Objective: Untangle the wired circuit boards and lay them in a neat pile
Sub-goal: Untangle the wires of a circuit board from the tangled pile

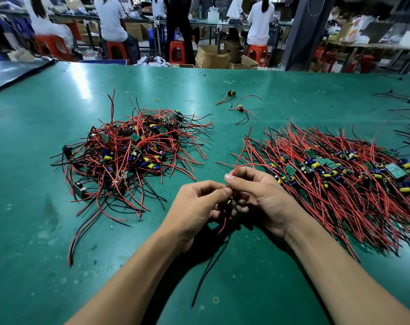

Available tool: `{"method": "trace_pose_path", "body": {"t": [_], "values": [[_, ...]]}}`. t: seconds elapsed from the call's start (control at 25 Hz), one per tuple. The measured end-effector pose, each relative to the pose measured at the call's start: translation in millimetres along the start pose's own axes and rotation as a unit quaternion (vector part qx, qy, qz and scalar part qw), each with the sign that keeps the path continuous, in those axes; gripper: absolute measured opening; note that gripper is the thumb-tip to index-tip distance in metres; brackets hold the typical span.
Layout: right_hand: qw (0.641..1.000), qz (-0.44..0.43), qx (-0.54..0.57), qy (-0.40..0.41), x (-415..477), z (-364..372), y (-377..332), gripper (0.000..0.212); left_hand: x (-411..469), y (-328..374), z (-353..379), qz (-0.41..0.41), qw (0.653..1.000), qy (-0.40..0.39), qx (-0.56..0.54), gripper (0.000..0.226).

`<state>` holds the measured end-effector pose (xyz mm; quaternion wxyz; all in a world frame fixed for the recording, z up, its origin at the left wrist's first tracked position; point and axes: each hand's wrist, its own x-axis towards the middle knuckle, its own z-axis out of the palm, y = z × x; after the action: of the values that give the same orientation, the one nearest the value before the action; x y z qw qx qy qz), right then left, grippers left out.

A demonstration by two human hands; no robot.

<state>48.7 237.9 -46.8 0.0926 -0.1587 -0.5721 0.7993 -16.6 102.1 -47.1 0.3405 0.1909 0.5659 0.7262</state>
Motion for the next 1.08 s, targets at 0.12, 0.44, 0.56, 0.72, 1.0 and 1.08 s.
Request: {"method": "trace_pose_path", "body": {"t": [0.12, 0.44, 0.56, 0.72, 1.0, 1.08], "values": [[0.999, -0.001, -0.051, -0.020, -1.3, 2.3, 1.6, 0.012, -0.9, -1.1, 1.7, 0.045, 0.997, 0.036, 0.058, 0.012], [0.992, -0.046, -0.015, 0.116, 5.7, -2.5, -1.4, 0.018, -1.2, -3.9, 4.1, 0.051, 0.992, 0.052, 0.107, 0.018], [0.986, -0.048, 0.031, 0.155, 6.9, -6.0, -5.6, 0.019, -1.6, -2.9, 2.9, 0.063, 0.989, 0.061, 0.116, 0.017], [0.980, -0.044, 0.082, 0.176, 7.6, -7.9, -10.7, 0.020, -2.3, -2.8, 2.7, 0.066, 0.988, 0.061, 0.125, 0.017], [0.970, 0.002, 0.199, 0.138, 6.9, -11.5, -19.5, 0.034, -0.2, -2.2, 1.4, 0.060, 0.990, 0.036, 0.123, 0.016], [0.968, 0.010, 0.219, 0.121, 7.2, -13.9, -19.2, 0.035, 0.2, -2.5, 0.9, 0.058, 0.991, 0.028, 0.120, 0.016]]}}
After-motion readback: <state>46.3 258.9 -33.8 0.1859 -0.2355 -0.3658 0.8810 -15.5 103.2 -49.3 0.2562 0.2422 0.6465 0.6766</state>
